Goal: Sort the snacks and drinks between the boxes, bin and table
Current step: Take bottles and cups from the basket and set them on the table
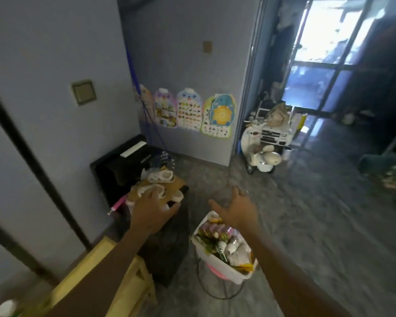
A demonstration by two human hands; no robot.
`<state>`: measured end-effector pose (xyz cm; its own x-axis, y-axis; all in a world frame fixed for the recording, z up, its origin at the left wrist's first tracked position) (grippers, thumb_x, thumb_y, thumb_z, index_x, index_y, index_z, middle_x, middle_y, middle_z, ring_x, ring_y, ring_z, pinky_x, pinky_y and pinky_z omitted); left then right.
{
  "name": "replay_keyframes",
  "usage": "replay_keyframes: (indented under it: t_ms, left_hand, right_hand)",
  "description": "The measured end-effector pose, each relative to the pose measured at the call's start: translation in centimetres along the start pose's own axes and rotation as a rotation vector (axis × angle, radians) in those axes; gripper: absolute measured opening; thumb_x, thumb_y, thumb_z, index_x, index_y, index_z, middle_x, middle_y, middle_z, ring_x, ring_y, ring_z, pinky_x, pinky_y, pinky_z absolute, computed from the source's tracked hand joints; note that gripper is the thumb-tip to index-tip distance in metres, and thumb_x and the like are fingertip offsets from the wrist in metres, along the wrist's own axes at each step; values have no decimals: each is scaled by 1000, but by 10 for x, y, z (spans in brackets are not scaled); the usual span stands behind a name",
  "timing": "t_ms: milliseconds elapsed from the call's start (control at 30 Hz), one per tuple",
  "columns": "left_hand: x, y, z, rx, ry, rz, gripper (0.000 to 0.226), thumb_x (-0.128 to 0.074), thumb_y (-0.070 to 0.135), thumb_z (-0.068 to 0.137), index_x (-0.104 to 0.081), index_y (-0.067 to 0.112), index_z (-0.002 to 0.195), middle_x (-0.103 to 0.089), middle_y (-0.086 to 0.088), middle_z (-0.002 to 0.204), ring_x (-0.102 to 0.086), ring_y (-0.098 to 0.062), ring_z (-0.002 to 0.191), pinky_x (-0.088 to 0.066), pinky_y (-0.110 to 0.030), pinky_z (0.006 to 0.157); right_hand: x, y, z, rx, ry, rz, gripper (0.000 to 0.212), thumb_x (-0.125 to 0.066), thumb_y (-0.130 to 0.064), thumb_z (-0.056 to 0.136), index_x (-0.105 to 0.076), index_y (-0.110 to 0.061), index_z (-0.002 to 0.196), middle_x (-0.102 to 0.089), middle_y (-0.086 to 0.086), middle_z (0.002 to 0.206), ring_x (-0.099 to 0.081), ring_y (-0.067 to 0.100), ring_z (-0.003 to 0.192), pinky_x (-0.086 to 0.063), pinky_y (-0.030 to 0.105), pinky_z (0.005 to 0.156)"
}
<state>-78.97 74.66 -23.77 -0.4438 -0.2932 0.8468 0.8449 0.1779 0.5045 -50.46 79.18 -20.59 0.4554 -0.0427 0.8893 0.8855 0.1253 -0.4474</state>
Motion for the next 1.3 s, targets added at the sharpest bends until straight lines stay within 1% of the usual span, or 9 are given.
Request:
replay_keyframes:
  t_ms: [167,267,367,467,667,833,933,1067,1300]
  left_hand:
    - [-52,87,-28,-111,-118,45,109,-45,95,80,-46,16,155,-48,-7,160,-44,-28,148,-40,-46,120]
    - [-83,112,-29,-165,-180,55,109,-44,95,80,-47,16,155,-47,-7,161,-41,-26,150,-38,-45,121]
    - [-113,123,-26,-206,-224,39,108,-45,96,79,-53,15,149,-55,-7,152,-52,-25,139,-46,-42,112]
    - [-139,127,-16,-235,-249,22,90,-58,87,82,-62,15,135,-65,-5,133,-63,-24,120,-50,-37,96]
    - [-236,69,16,-211,-364,108,88,-46,93,79,-66,22,127,-69,-1,110,-68,-26,100,-57,-43,82]
    - [-320,30,24,-167,-461,111,61,-63,79,82,-68,28,115,-70,1,110,-68,-25,100,-57,-38,80]
    - [-373,17,27,-130,-512,108,66,-75,70,81,-69,22,126,-73,-1,117,-69,-25,109,-55,-39,88]
    - [-455,-11,23,-96,-559,111,80,-69,79,74,-64,26,134,-72,2,120,-69,-22,111,-58,-41,90]
    - [-541,-41,12,-28,-554,77,73,-88,51,77,-61,24,139,-71,1,115,-66,-24,108,-55,-42,87]
  right_hand:
    - [18,90,-34,-181,-27,38,120,-46,-98,77,-32,-18,165,-44,10,166,-48,35,147,-48,46,113]
    - [21,121,-49,-243,-59,85,109,-56,-88,84,-33,-16,163,-50,14,160,-52,36,142,-49,43,107]
    - [7,144,-51,-275,-60,33,95,-59,-82,89,-42,-15,155,-55,13,152,-56,35,134,-49,40,99]
    - [-21,157,-41,-349,-119,48,94,-57,-84,88,-42,-19,154,-56,7,151,-59,33,132,-52,42,94]
    - [-110,177,1,-383,-217,55,88,-65,-74,88,-45,-20,156,-56,5,152,-60,30,131,-52,41,97]
    - [-213,205,22,-383,-315,49,76,-72,-69,85,-59,-19,142,-64,5,142,-61,28,128,-55,40,94]
    - [-269,231,32,-385,-386,27,74,-77,-62,86,-58,-18,143,-60,7,147,-56,29,134,-53,41,100]
    - [-339,271,46,-340,-425,-22,70,-80,-56,87,-60,-14,141,-61,9,145,-57,32,132,-55,44,97]
    - [-434,313,59,-166,-361,-53,70,-87,-29,82,-57,-19,144,-56,15,135,-62,36,113,-62,47,82]
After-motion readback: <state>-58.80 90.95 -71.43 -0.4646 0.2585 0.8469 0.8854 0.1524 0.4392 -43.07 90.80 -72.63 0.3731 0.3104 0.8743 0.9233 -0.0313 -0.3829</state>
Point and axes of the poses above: each hand's wrist, its own z-axis towards the middle knuckle, its own x-axis out of the back of the hand, y = z × x, the point moved 2 cm from there along z, towards the middle knuckle
